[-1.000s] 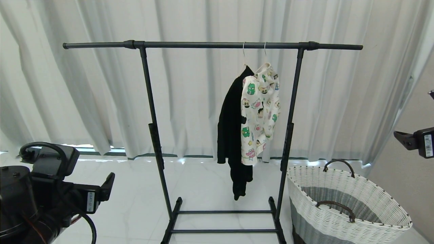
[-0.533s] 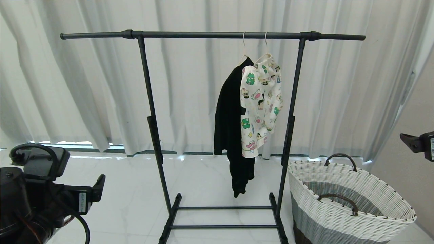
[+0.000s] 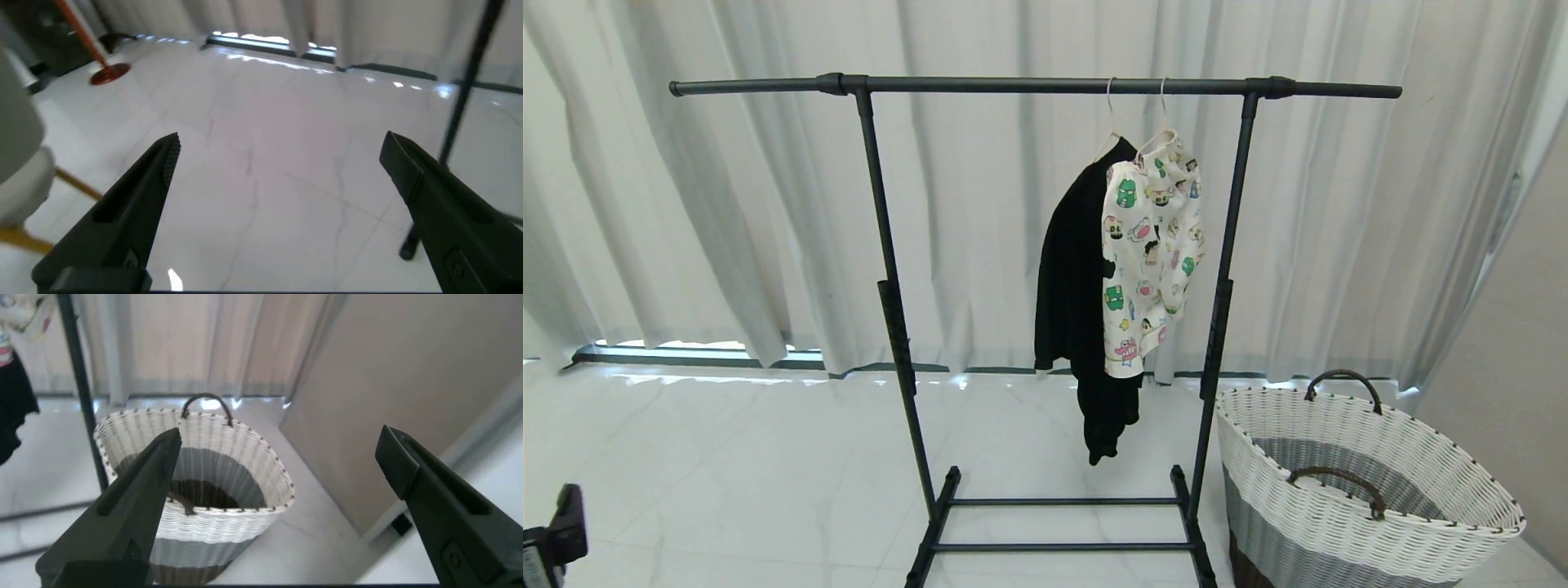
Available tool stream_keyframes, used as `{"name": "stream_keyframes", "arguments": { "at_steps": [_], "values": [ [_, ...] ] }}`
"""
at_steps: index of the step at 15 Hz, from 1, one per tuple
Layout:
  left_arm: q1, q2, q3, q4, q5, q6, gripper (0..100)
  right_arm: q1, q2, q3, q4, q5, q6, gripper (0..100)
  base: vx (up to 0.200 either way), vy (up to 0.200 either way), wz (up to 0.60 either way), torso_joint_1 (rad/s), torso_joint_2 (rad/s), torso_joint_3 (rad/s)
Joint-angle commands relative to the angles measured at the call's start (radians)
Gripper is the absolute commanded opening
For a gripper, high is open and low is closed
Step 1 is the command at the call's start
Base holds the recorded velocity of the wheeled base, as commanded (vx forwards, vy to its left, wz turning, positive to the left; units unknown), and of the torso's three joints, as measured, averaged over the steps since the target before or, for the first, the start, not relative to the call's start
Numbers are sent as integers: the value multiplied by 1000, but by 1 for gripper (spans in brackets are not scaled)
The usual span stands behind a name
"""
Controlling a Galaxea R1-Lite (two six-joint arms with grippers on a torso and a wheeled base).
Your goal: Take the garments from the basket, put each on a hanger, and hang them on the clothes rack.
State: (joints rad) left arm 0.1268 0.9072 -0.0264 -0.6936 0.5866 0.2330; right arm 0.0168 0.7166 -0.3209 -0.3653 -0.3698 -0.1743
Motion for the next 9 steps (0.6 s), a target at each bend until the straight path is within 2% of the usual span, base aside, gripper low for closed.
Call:
{"name": "stream_keyframes", "arguments": {
  "at_steps": [1,4,5,6,7,9],
  "values": [
    [79,-318,26,149,6,2,100,-29,-424,189,52,6,13,100,0,0,0,0,0,0],
    [71,-600,26,344,-45,2,100,-28,-692,220,292,11,-2,100,0,0,0,0,0,0],
    [70,-714,26,425,-85,0,100,-24,-714,244,344,6,4,100,0,0,0,0,0,0],
    [71,-824,26,536,-97,-7,100,-20,-715,258,325,20,-1,100,0,0,0,0,0,0],
    [71,-808,26,563,-60,-17,100,-9,-717,281,316,52,-5,100,0,0,0,0,0,0],
    [71,-812,26,620,47,-21,100,-3,-717,321,250,58,-34,100,0,0,0,0,0,0]
  ]
}}
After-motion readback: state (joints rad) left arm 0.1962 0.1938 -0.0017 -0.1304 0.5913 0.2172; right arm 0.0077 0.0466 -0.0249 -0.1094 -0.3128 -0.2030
